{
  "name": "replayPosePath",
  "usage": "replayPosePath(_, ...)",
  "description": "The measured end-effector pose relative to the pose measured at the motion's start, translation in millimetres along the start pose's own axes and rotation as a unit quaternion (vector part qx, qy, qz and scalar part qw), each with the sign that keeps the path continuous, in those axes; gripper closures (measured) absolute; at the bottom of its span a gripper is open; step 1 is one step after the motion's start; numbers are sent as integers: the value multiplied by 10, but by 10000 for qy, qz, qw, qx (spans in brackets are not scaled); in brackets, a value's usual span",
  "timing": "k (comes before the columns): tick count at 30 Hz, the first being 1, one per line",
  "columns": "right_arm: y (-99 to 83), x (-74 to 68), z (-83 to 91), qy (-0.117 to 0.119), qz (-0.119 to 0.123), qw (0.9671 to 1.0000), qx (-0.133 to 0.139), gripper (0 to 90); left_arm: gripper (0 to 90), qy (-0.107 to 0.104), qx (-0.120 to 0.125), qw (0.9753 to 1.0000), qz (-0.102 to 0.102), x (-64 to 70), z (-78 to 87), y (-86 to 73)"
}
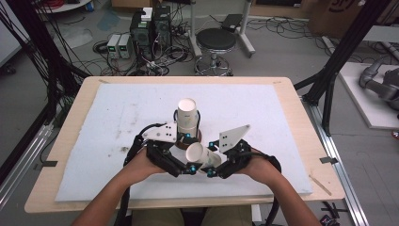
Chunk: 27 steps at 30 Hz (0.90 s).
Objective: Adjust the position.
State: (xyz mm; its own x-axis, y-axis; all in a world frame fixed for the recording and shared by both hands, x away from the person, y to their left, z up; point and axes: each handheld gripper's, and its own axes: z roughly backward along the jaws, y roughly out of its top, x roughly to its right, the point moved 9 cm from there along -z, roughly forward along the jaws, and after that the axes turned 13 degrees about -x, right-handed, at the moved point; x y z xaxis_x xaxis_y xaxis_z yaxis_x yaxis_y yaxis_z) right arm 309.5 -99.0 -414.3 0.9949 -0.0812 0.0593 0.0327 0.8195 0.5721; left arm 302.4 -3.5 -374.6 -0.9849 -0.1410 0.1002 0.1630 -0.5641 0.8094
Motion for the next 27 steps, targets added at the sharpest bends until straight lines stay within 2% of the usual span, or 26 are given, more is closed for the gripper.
replayPosePath(3,3,-16,-13,83,22,9999,-106,360,205,-29,-102,9999,-36,2,-15,-21)
replayPosePath(10,17,-15,-6,97,132,9988,-453,360,251,-81,-262,9996,-45,4,-53,-57)
replayPosePath(16,6,-27,-23,135,180,9966,-792,359,297,-109,-395,9991,-81,1,-81,-82)
replayPosePath(21,2,-42,-36,175,206,9960,-855,360,351,-96,-461,9988,-102,-9,-83,-100)
replayPosePath(27,-17,-58,-59,216,249,9939,-1051,371,371,-99,-616,9980,-140,0,-106,-136)
